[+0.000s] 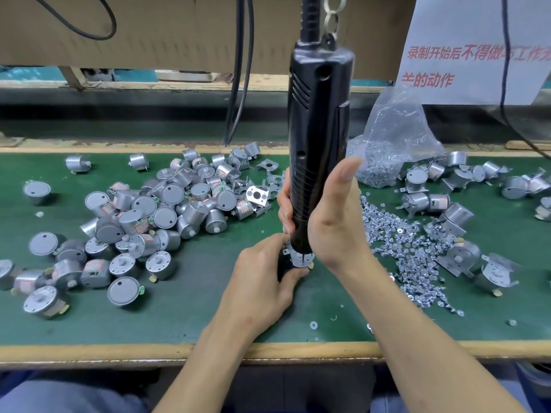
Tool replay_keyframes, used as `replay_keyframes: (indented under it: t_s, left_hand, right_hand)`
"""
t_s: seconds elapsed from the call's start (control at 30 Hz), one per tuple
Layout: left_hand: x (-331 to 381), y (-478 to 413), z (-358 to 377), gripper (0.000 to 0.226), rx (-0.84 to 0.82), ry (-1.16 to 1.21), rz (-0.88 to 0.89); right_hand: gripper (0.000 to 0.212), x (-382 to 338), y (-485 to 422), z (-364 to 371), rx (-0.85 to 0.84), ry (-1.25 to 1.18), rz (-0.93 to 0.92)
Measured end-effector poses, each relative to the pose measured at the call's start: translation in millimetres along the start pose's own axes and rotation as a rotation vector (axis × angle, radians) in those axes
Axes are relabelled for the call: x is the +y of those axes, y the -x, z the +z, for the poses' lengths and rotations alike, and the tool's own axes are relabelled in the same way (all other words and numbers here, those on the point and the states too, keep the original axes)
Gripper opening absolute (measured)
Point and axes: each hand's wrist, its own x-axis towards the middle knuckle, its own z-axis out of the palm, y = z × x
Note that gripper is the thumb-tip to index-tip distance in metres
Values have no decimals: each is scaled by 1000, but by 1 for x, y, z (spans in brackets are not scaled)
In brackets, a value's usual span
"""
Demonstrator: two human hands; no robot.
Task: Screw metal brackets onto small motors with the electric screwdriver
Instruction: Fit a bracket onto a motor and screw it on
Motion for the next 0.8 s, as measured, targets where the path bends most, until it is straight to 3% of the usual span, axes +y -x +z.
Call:
replay_keyframes:
  t_s: [0.17, 0.8]
  left_hand:
    - [-1, 0, 1, 21, -14, -19, -25]
    - [-1, 4, 4, 35, 24, -18, -90]
  right_hand:
    - [82, 2, 2, -1, 7, -6, 2]
    - [82, 3, 5, -3, 96, 5, -30]
